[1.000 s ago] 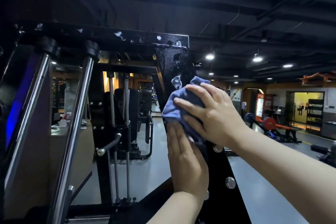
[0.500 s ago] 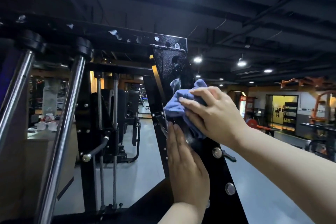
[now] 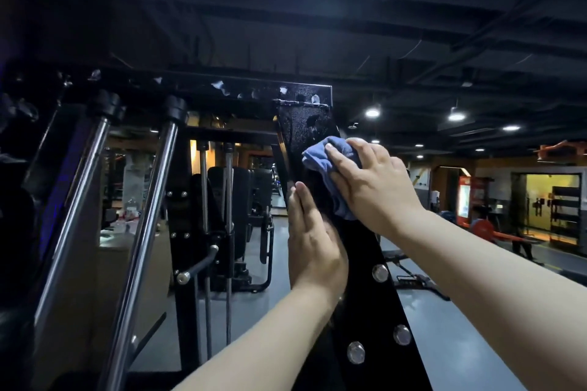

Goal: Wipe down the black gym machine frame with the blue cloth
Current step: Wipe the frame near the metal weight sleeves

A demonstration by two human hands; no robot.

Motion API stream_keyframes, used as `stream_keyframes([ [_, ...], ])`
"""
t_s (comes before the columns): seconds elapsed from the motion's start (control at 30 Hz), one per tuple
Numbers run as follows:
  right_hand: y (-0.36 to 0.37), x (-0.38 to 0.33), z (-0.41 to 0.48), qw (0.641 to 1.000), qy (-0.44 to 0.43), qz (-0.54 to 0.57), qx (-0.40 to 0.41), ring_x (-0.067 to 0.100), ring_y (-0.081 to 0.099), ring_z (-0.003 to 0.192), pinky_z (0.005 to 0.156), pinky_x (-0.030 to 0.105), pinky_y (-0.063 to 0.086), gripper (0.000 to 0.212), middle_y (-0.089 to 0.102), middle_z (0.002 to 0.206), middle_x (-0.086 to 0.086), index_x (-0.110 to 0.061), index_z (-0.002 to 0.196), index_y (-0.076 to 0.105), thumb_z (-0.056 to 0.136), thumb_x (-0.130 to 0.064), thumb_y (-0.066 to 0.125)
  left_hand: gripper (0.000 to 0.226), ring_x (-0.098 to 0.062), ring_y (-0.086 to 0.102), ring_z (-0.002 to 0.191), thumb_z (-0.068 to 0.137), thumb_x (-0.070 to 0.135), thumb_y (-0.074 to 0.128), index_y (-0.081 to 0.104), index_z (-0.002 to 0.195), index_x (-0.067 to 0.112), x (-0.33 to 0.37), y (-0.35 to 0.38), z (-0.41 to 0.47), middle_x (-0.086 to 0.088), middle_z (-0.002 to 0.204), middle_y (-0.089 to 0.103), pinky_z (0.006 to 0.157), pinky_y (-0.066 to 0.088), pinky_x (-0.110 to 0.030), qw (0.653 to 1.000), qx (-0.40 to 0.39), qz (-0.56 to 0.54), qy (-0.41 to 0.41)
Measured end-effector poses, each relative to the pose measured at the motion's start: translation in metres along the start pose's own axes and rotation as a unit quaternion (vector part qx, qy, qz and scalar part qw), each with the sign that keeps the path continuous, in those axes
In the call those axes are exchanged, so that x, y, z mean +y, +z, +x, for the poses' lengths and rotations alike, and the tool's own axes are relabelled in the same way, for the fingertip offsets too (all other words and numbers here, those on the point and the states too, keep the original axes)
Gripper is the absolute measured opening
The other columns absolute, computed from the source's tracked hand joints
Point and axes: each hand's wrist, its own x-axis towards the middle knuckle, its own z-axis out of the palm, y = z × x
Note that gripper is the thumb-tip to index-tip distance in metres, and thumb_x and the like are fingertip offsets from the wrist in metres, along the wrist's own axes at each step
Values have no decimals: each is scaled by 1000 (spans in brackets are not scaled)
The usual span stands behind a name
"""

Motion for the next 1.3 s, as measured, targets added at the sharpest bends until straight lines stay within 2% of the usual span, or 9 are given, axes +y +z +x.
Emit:
stream_keyframes([
  [0.2,-1,-7,-30,995,-70,70,-9,39,41,139,101,55,43,52,44,154,10,-24,148,51,104,-47,39,59,10,-4,150,109,29,25,-1,160,41,-6,6,-12,34,163,-7,125,8,-29,993,40,-111,-17],
  [0.3,-4,12,-33,987,-145,62,1,33,45,137,100,50,44,47,46,152,5,-27,146,53,105,-47,40,63,7,-7,151,104,23,25,-6,157,38,-5,9,-22,36,160,-14,124,4,-19,998,51,-39,22],
  [0.53,-1,-22,35,993,100,17,-60,41,44,123,91,48,42,76,39,152,17,-14,155,39,89,-51,39,62,19,-18,142,107,28,23,-17,154,37,-6,5,-24,27,162,-22,110,-5,1,999,33,17,11],
  [0.63,0,-52,27,999,-8,-10,-33,41,47,125,89,49,39,76,46,149,12,-16,147,50,80,-52,58,63,22,-9,143,107,28,27,-10,157,37,-1,2,-20,25,166,-10,106,1,4,999,41,-17,2],
  [0.77,-1,-33,31,990,-132,39,12,31,51,128,92,50,43,48,53,145,-3,-32,140,59,100,-50,40,65,19,-5,145,108,21,29,-8,157,41,4,0,0,30,163,-10,113,6,-3,997,57,-51,-8],
  [0.9,-5,-11,57,991,46,100,-72,29,34,139,109,69,29,47,30,159,-7,-47,151,38,104,-55,32,65,17,-21,143,108,18,26,-17,153,37,3,3,10,32,157,-25,112,-8,-3,999,40,-1,-8],
  [1.07,-3,-48,46,998,3,37,-42,43,42,126,91,56,43,78,43,150,6,-26,149,46,79,-59,43,64,20,-14,143,106,31,26,-20,150,43,2,5,9,32,158,-18,114,2,-7,998,70,1,6],
  [1.2,-14,-28,49,989,-137,34,-36,34,47,112,83,50,48,61,51,141,-1,-30,139,56,82,-48,56,58,14,-8,147,107,32,22,-14,153,41,-1,7,7,26,162,-13,117,4,-8,996,88,12,30],
  [1.3,-31,2,74,993,-40,22,-113,33,42,118,85,45,47,66,41,143,-1,-30,135,54,74,-26,79,58,24,-18,138,108,28,21,-17,151,36,3,5,7,29,159,-19,110,-3,1,998,66,24,4],
])
